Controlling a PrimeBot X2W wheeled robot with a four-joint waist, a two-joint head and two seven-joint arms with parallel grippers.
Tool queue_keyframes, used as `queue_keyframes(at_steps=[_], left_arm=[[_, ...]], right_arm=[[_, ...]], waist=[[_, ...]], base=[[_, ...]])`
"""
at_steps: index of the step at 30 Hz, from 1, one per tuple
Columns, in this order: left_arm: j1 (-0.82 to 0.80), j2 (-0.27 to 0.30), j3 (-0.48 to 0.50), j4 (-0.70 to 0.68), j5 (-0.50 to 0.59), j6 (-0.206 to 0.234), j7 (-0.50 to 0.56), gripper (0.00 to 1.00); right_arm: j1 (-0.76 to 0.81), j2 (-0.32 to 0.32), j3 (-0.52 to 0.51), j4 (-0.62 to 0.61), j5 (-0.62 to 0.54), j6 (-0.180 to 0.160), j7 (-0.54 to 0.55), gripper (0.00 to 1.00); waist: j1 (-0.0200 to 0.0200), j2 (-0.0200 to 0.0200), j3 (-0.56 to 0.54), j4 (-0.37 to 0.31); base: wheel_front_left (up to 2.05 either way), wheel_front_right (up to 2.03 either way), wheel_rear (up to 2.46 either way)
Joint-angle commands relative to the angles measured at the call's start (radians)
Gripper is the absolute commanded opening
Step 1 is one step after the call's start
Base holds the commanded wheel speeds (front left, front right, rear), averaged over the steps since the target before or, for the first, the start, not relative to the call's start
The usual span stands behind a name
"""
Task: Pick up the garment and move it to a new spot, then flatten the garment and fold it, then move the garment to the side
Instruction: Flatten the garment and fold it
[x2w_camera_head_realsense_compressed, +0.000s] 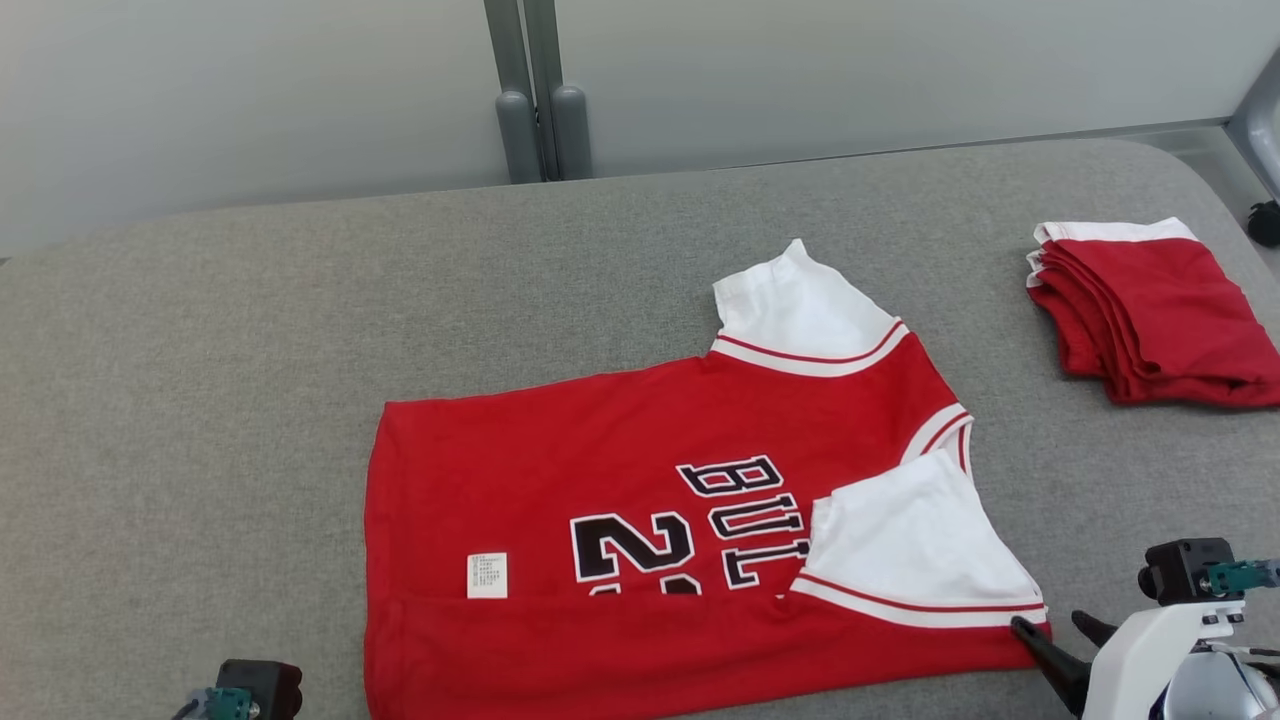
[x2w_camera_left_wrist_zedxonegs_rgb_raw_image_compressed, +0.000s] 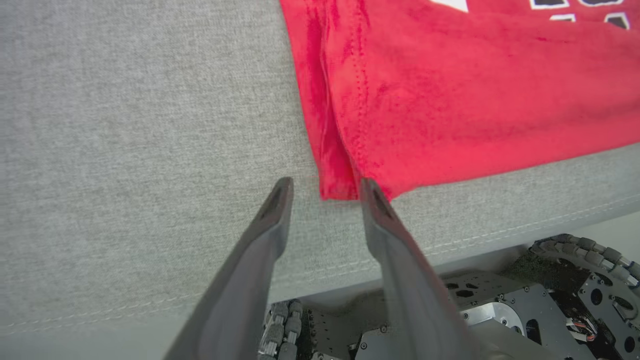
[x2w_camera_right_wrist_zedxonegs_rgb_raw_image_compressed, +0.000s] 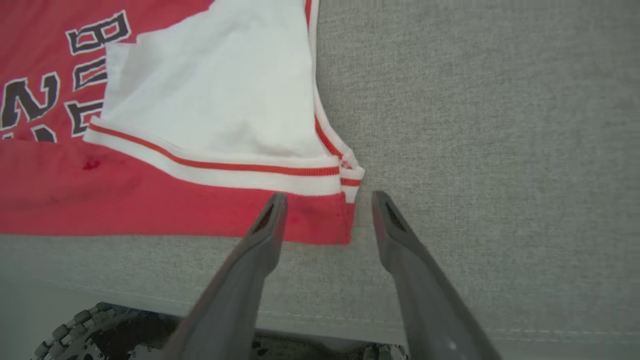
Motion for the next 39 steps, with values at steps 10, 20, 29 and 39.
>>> queue_keyframes(at_steps=[10,20,29,39], left_arm=[[-0.151,0.022,0.092,-0.033,0.066,0.012,-0.099,1.0],[-0.435,-0.069,0.07,0.075,0.141,-0.053,-0.073,1.0],[-0.577,-0.138,0.045,0.192,0.166,-0.126,-0.079,1.0],[-0.673,-0.181,0.026,0.271,0.186,-0.184,-0.091,1.0]], right_arm=[[-0.124,0.017,-0.062,-0.158,-0.102,0.0,-0.056,1.0],[-0.475,0.012,0.007,-0.04,-0.135,0.0,-0.178,1.0],[-0.771,-0.032,0.158,0.193,-0.095,0.0,-0.185,1.0],[-1.015,-0.046,0.308,0.416,-0.055,0.0,-0.156,1.0]], waist=[[0.0,0.0,0.06,-0.005],[0.0,0.0,0.254,0.034],[0.0,0.0,0.359,0.091],[0.0,0.0,0.433,0.132]], base=[[0.0,0.0,0.0],[0.0,0.0,0.0],[0.0,0.0,0.0],[0.0,0.0,0.0]])
